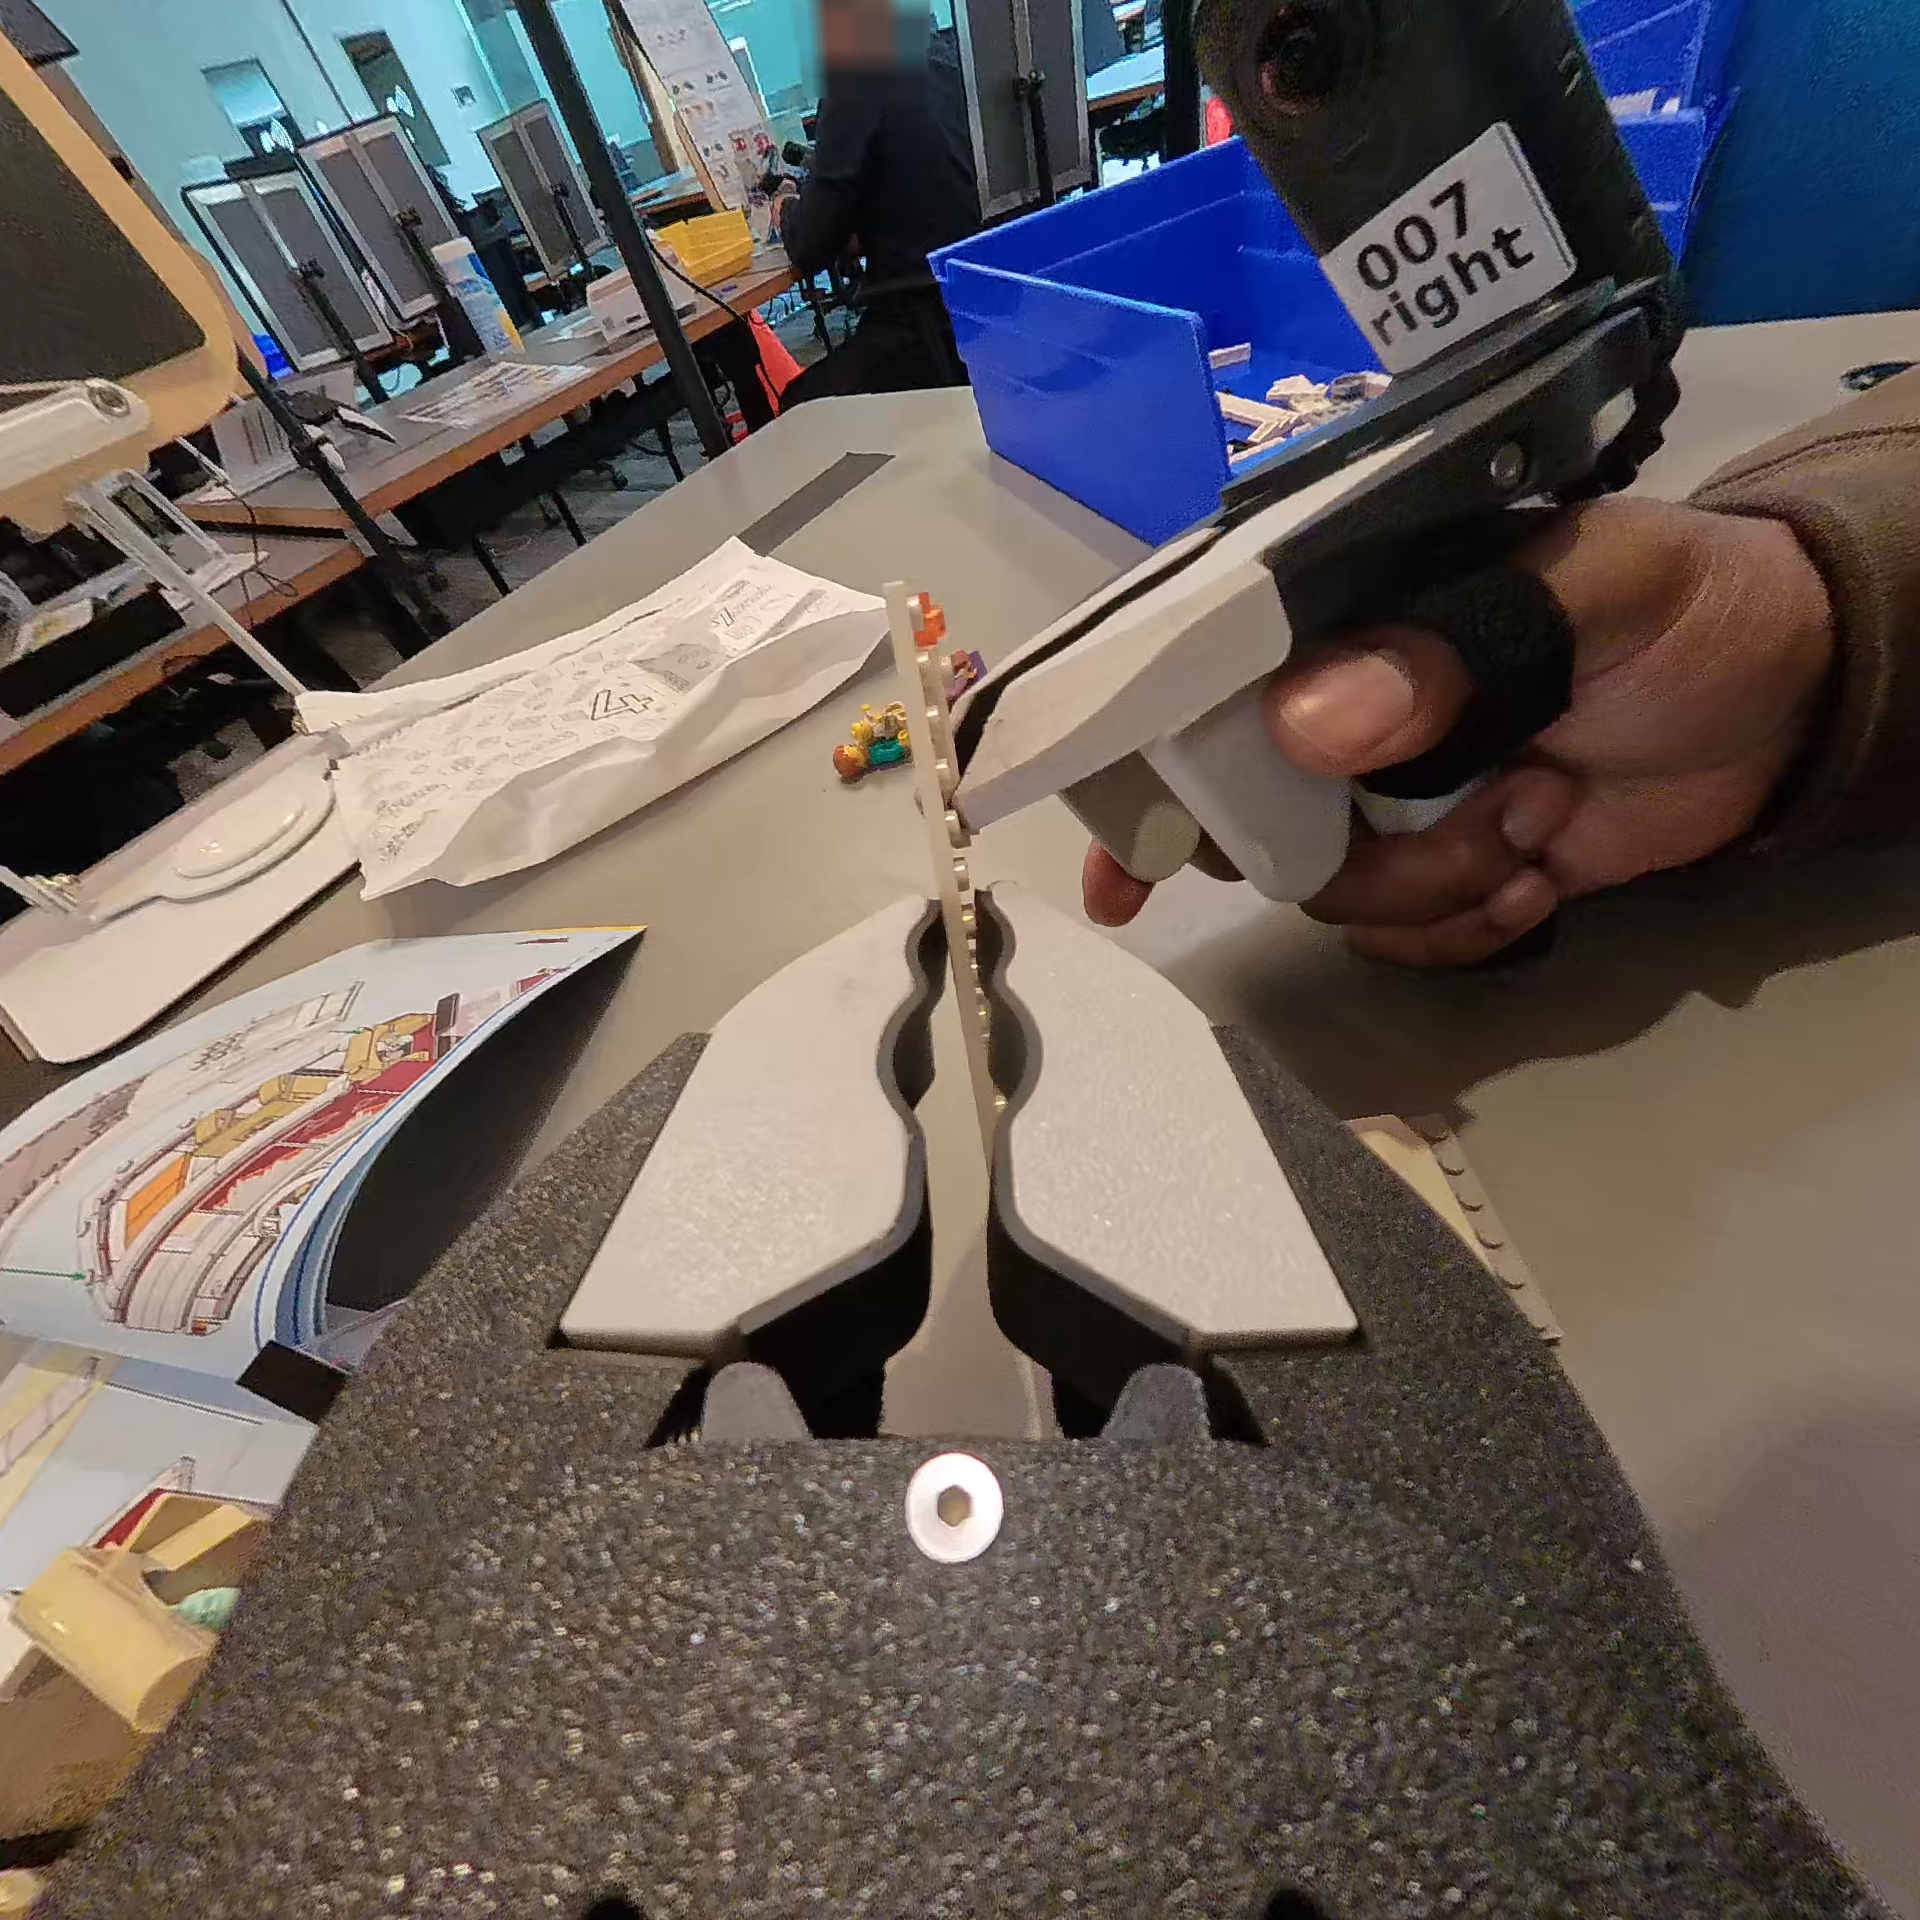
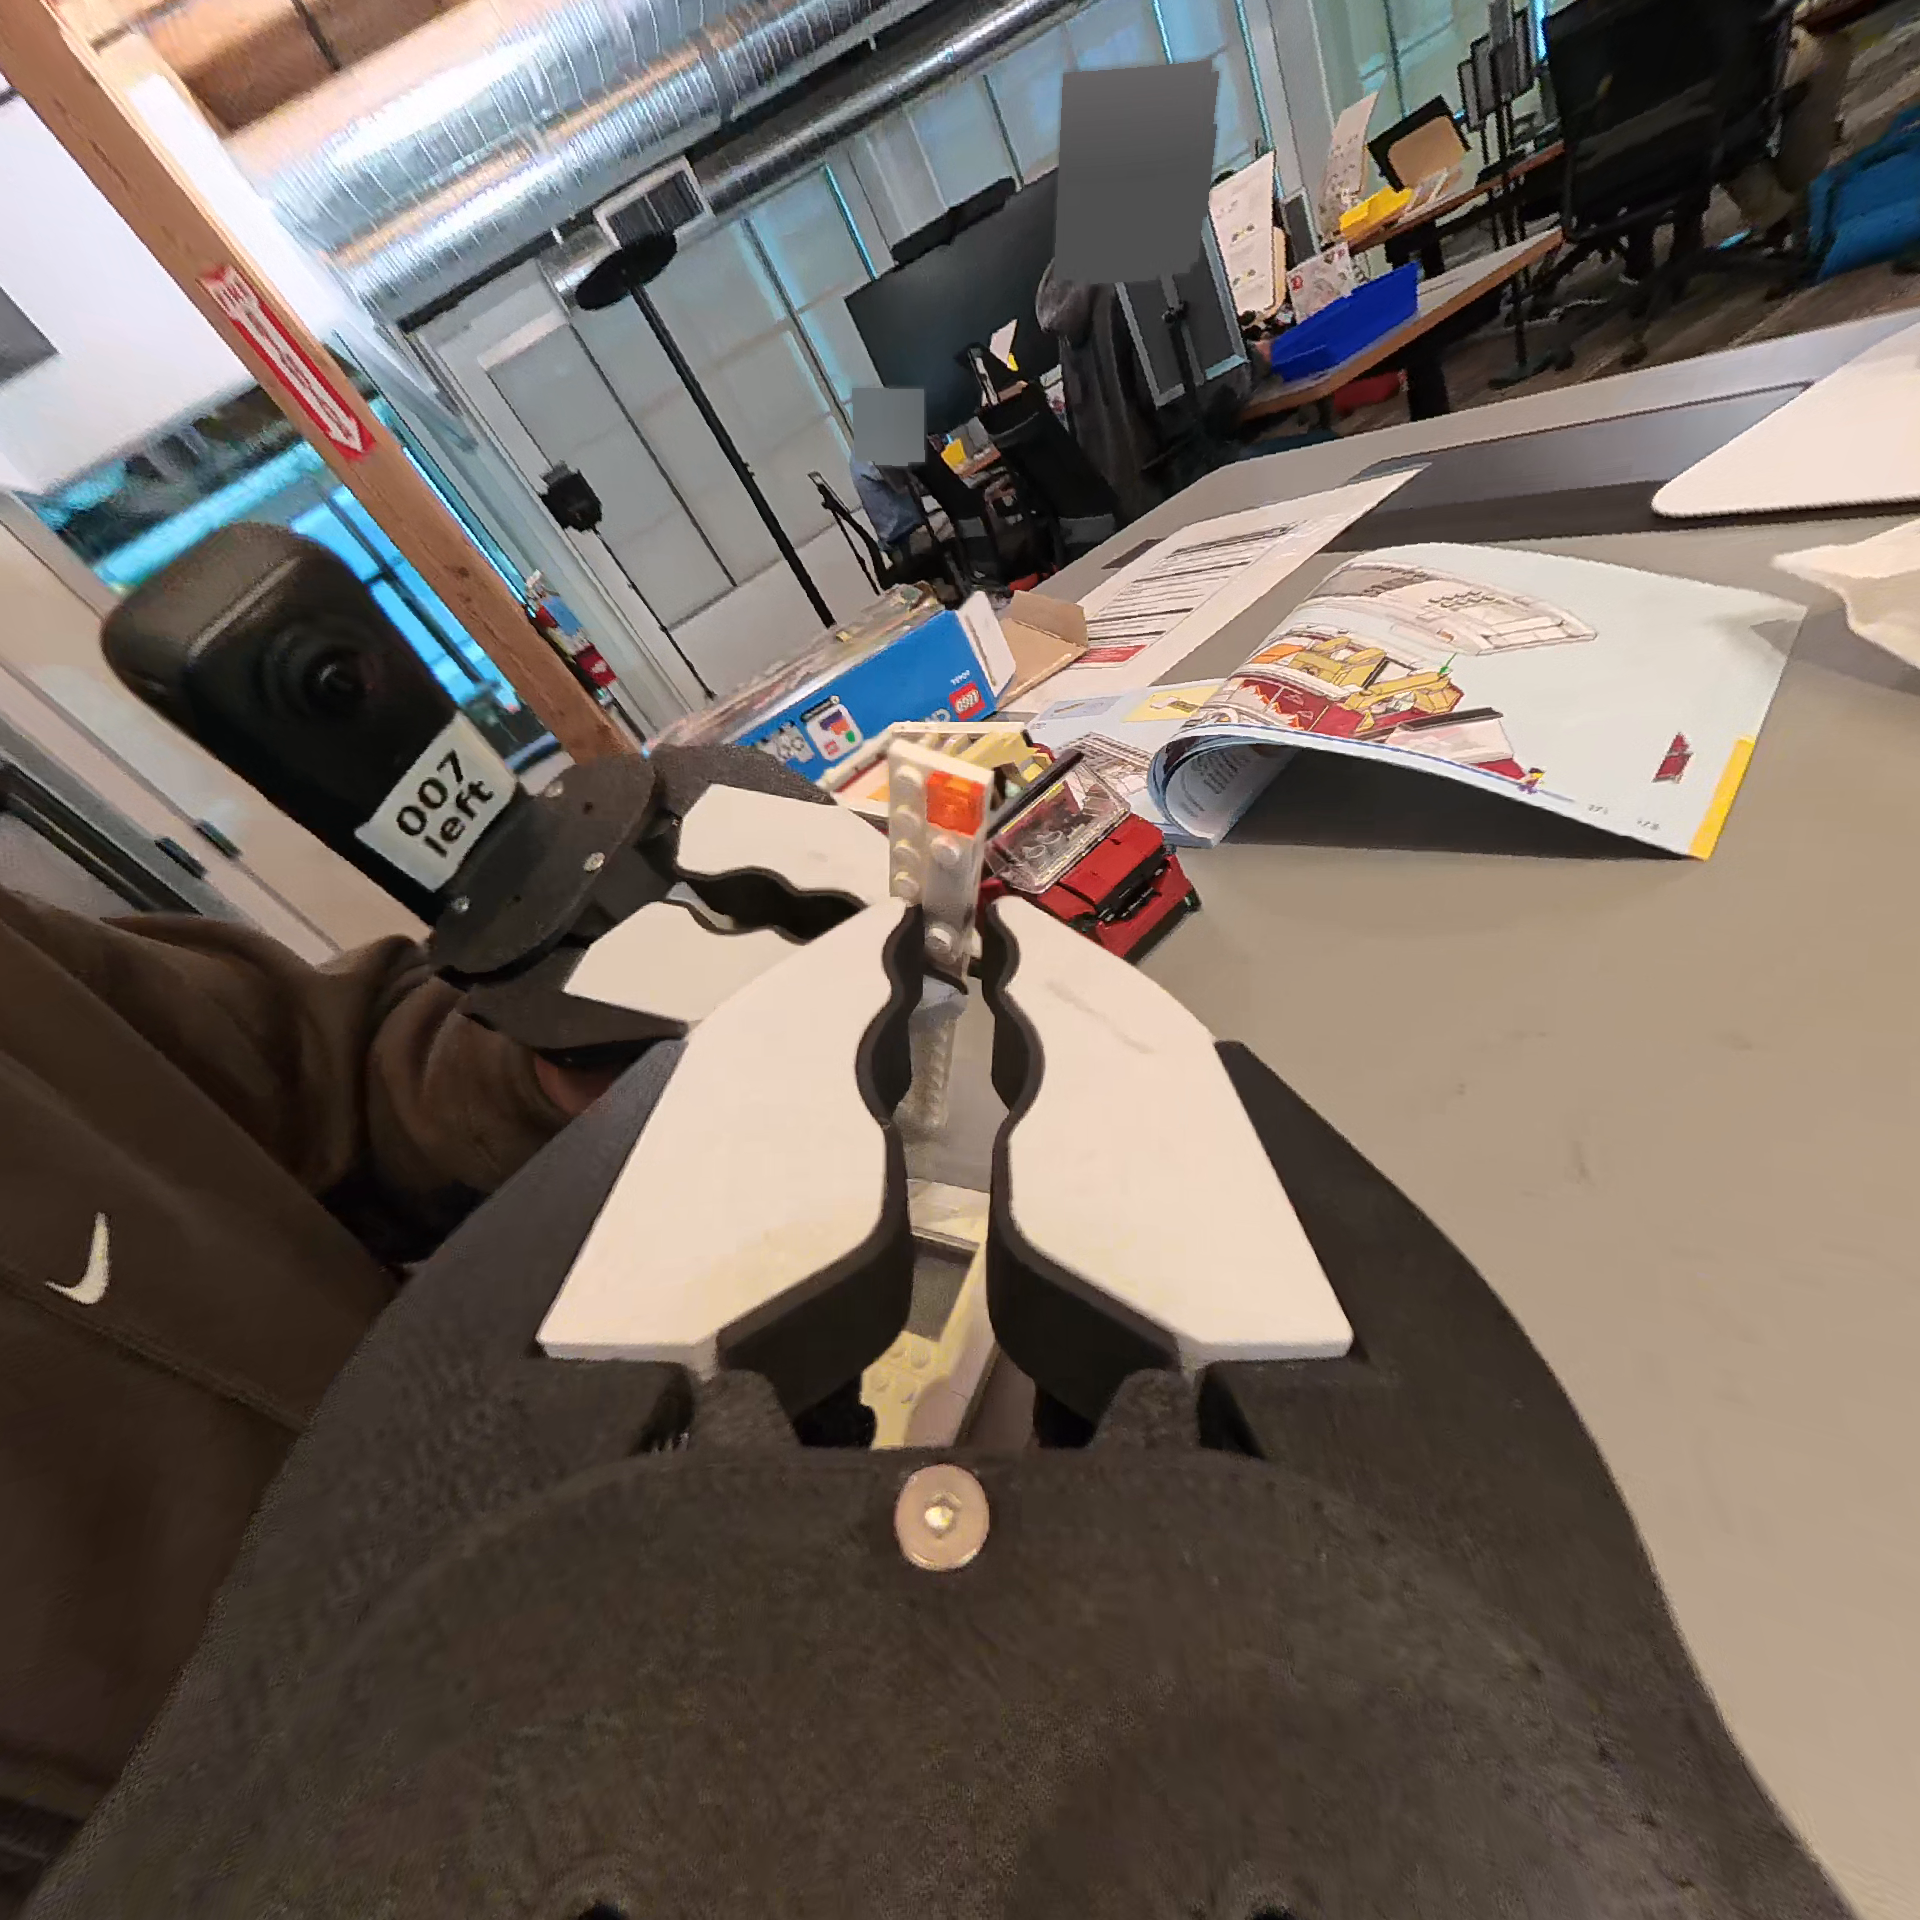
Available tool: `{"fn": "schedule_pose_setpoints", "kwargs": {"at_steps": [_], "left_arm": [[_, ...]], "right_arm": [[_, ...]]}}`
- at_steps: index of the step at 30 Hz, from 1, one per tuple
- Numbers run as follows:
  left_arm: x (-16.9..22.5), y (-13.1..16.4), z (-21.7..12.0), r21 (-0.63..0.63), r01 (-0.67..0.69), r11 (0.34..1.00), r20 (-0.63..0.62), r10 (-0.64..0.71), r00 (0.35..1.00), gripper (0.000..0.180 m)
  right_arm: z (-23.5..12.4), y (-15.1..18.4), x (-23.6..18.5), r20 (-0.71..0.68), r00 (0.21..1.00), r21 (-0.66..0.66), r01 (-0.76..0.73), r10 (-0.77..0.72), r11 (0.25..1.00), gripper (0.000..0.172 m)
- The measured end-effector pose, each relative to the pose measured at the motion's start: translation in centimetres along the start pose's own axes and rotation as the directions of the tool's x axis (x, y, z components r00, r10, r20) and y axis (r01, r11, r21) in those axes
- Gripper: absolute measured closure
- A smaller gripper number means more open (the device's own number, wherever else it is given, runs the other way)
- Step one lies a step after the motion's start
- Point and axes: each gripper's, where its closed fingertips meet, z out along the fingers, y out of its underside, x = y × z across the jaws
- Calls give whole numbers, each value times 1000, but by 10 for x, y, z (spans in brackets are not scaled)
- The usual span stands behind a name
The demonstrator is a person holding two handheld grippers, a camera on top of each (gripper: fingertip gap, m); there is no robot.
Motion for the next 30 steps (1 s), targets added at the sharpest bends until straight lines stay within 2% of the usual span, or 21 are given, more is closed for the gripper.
{"fn": "schedule_pose_setpoints", "kwargs": {"at_steps": [5,9,12,16,20,30], "left_arm": [[-1,0,0,-21,-135,991,63,136,989,175],[-2,0,0,-34,-168,985,94,170,981,175],[-2,-1,-1,-28,-174,984,101,176,979,175],[-2,-4,-1,-11,-170,985,94,170,981,175],[-1,-4,-1,18,-58,998,41,57,998,175],[1,-3,0,4,-60,998,41,60,997,175]], "right_arm": [[-1,-1,0,16,998,31,-61,61,998,161],[-1,-2,0,-49,999,58,6,-3,998,164],[-1,-2,0,-27,998,72,-58,60,996,162],[-1,-3,0,-19,996,84,-86,88,993,160],[-1,-3,-1,-13,995,93,-99,101,991,160],[-1,-5,0,-6,991,113,-131,132,985,160]]}}
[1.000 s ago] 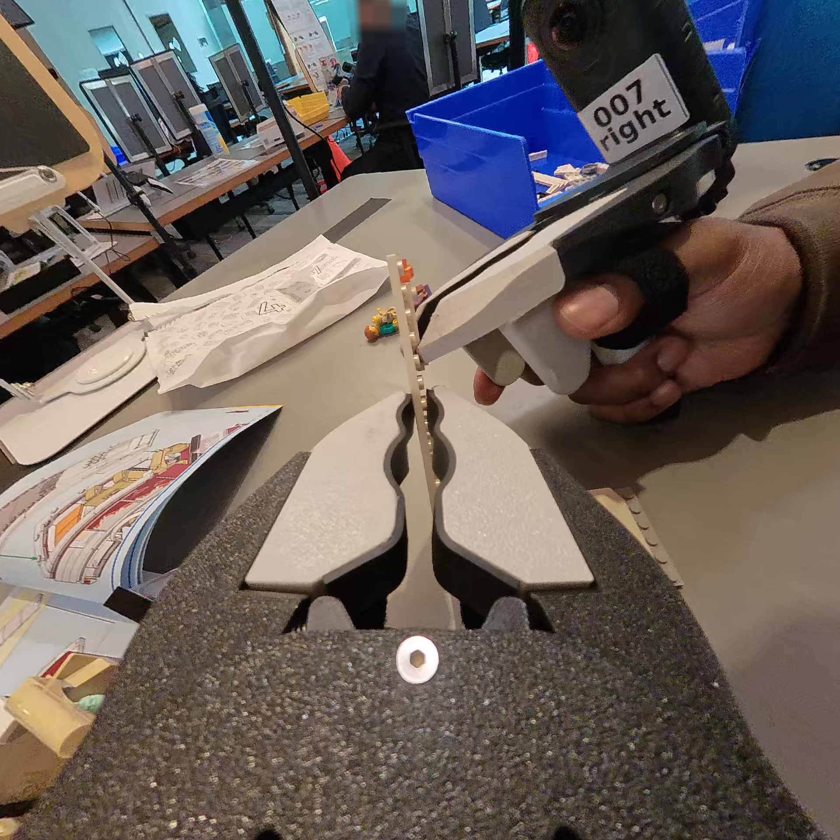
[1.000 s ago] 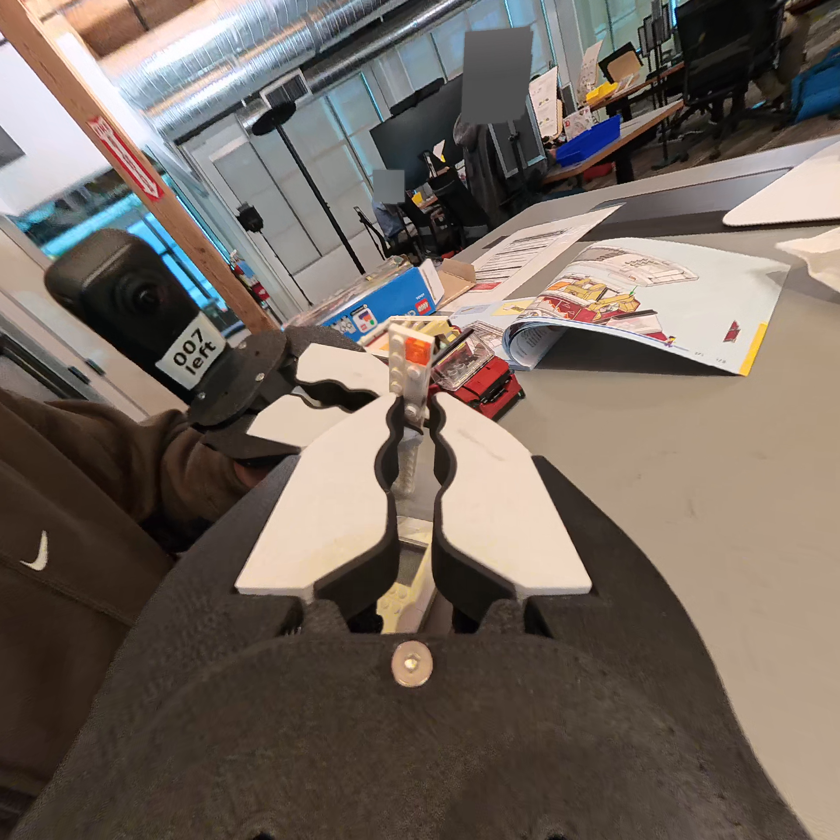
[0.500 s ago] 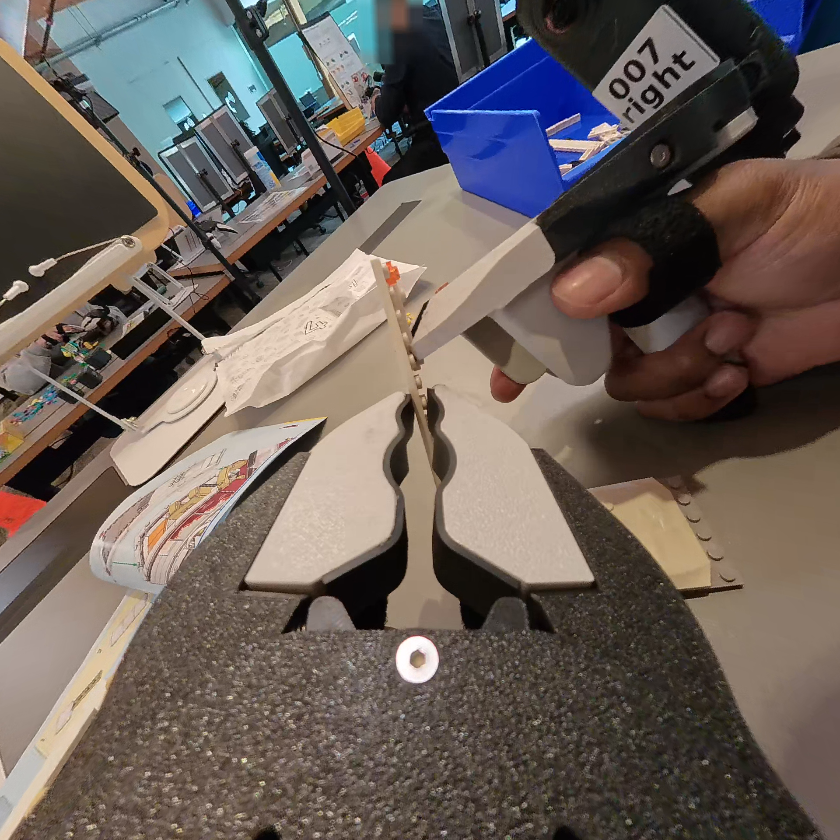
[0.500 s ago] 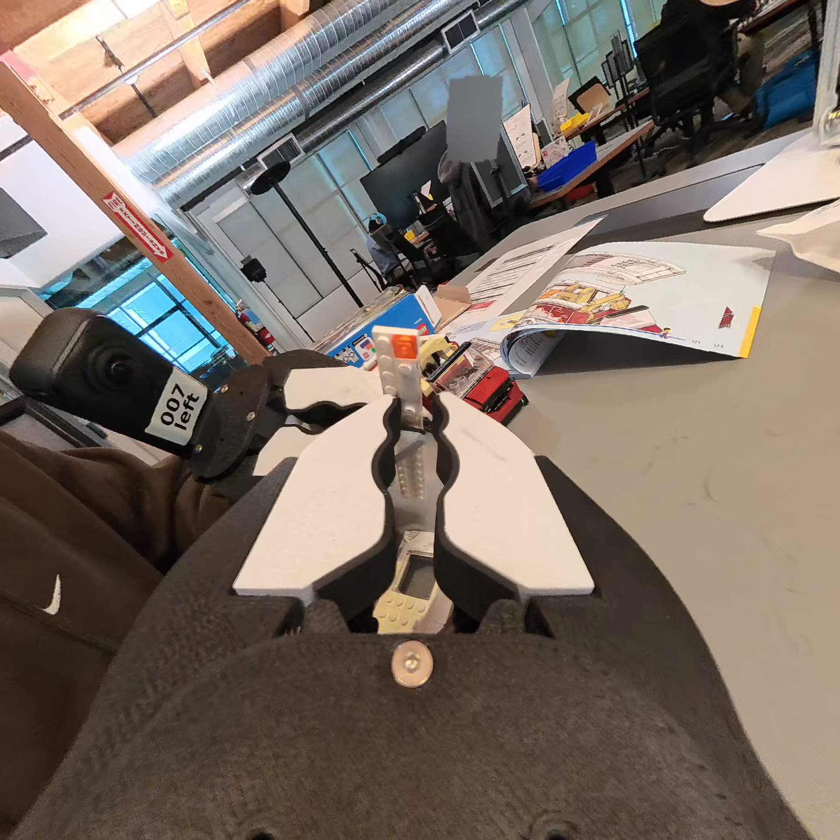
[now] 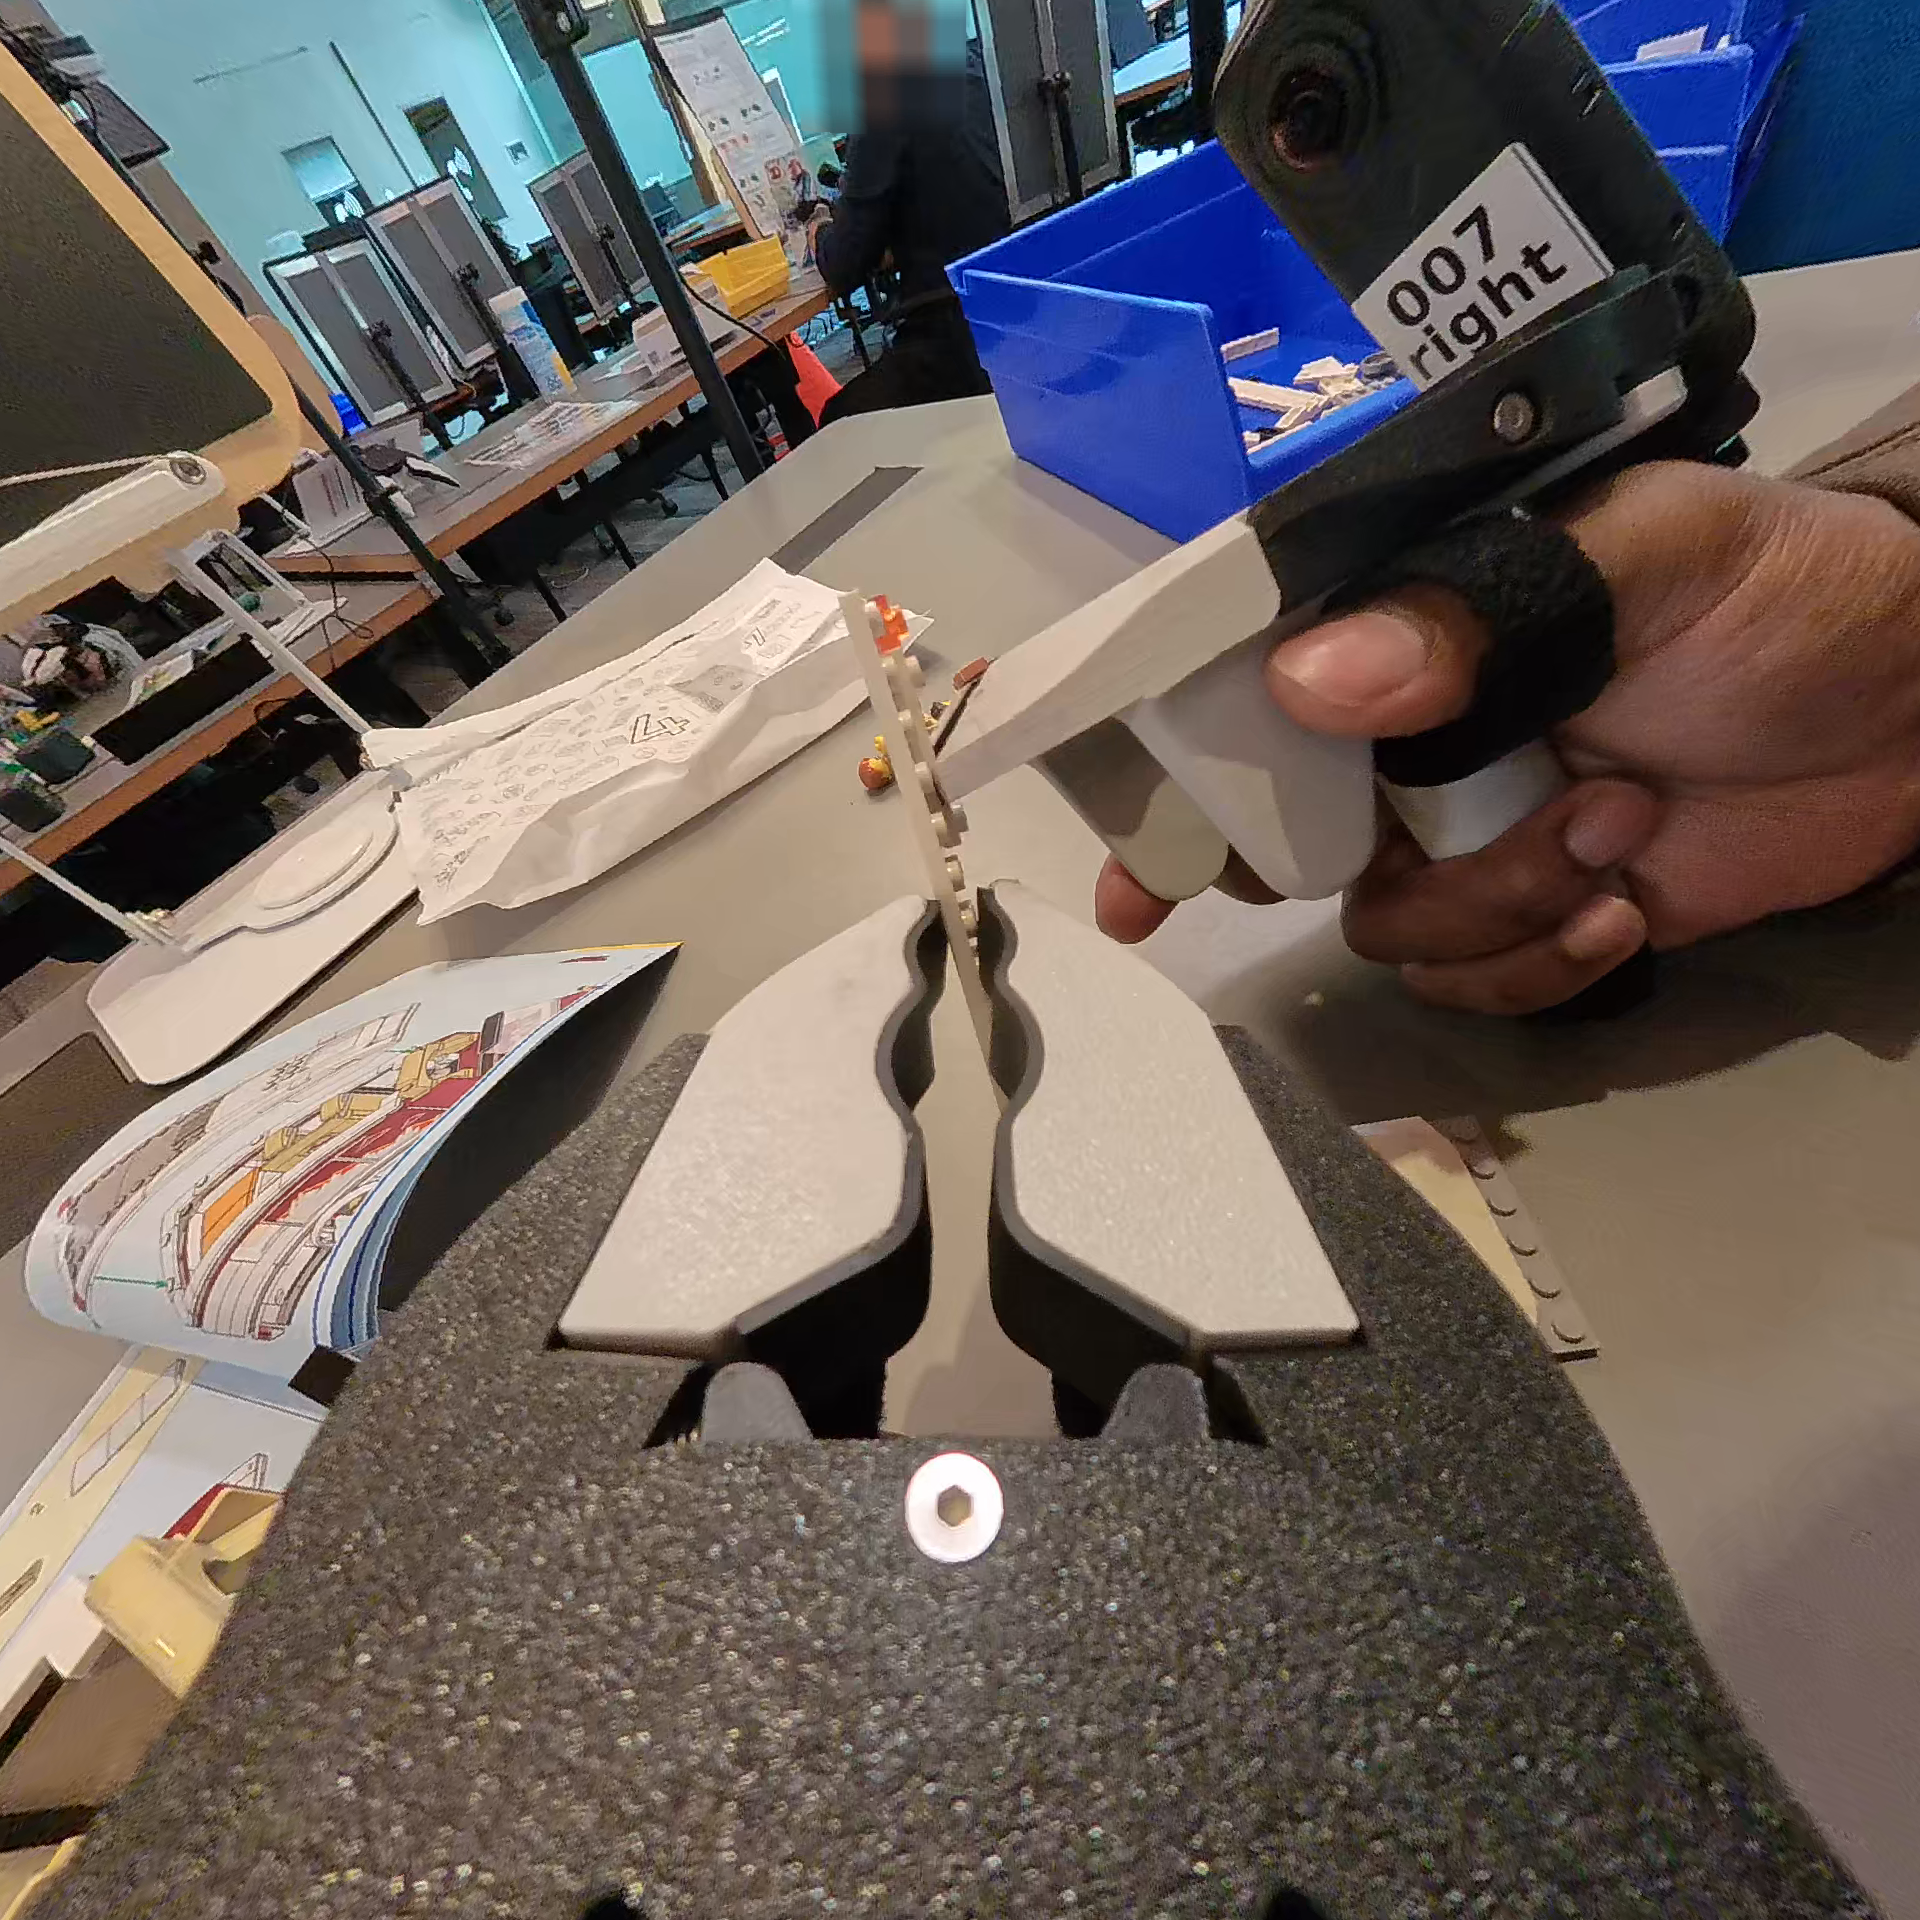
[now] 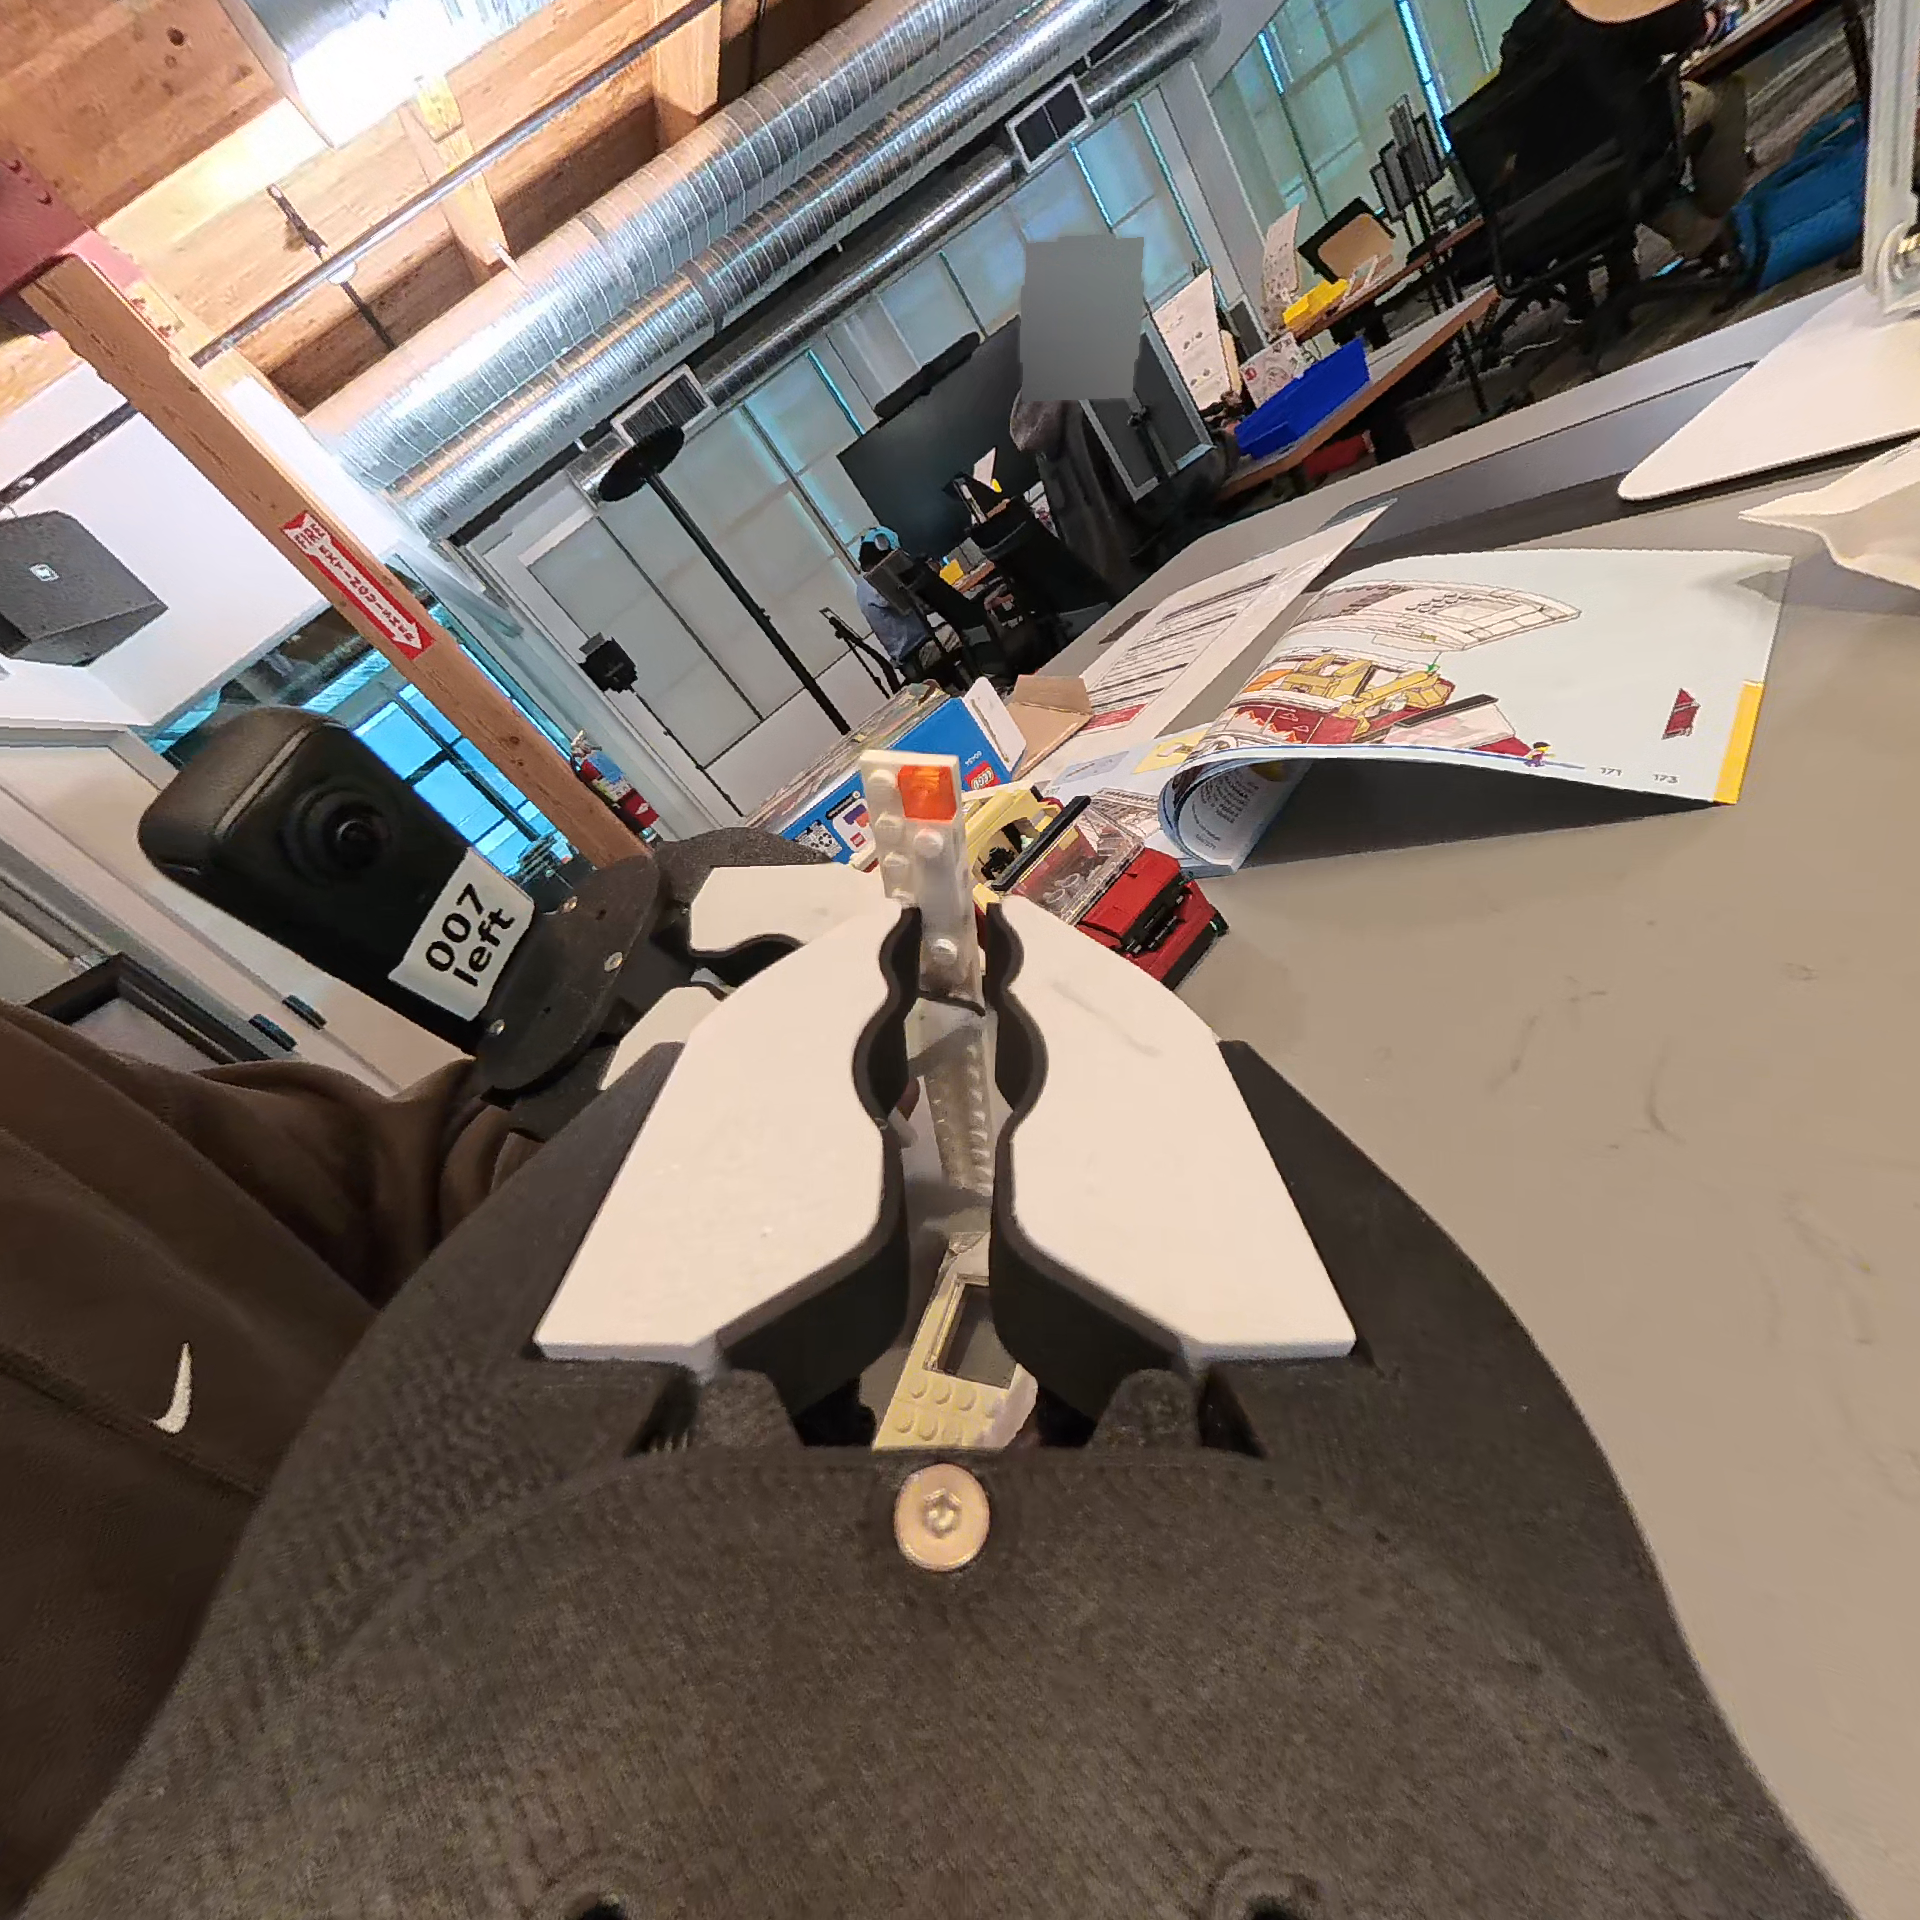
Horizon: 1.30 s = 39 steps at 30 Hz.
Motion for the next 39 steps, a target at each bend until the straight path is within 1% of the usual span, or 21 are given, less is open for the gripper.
{"fn": "schedule_pose_setpoints", "kwargs": {"at_steps": [3,6,9,11,16,21,24,34,35,36,37,38,39], "left_arm": [[-1,-1,-1,8,8,1000,-5,-8,1000,175],[0,-2,-2,18,0,1000,-13,1,1000,175],[1,-5,-3,30,-10,999,-20,11,1000,175],[2,-5,-3,25,-32,999,-13,33,999,174],[3,-8,-6,44,-110,993,-4,110,994,174],[4,-10,-9,54,-131,990,-15,132,991,175],[1,-5,-7,19,-128,992,2,128,992,176],[-6,4,-5,-42,-114,993,33,116,993,176],[-9,2,-6,-31,-104,994,45,106,993,176],[-12,-7,-11,17,-87,996,59,86,995,176],[-18,-12,-15,24,-79,997,80,77,994,176],[-24,-12,-16,14,-77,997,104,75,992,176],[-27,-9,-16,1,-48,999,104,48,993,176]], "right_arm": [[2,4,0,-10,1000,-23,2,-2,1000,160],[2,3,-1,-9,1000,-17,-6,6,1000,160],[1,1,-3,-8,1000,-8,20,-20,1000,159],[1,1,-5,-3,999,-9,41,-41,999,164],[0,0,-10,28,998,-15,64,-64,998,164],[-1,1,-13,15,987,-59,159,-159,985,164],[-1,3,-8,-23,982,-93,183,-186,979,164],[-3,12,3,-80,986,-167,135,-150,977,165],[-5,12,8,-113,983,-173,122,-143,977,172],[-8,13,23,-182,972,-174,116,-148,978,172],[-10,15,31,-191,977,-185,64,-100,981,172],[-9,13,29,-157,986,-178,32,-60,983,172],[-8,14,27,-150,984,-200,64,-95,978,172]]}}
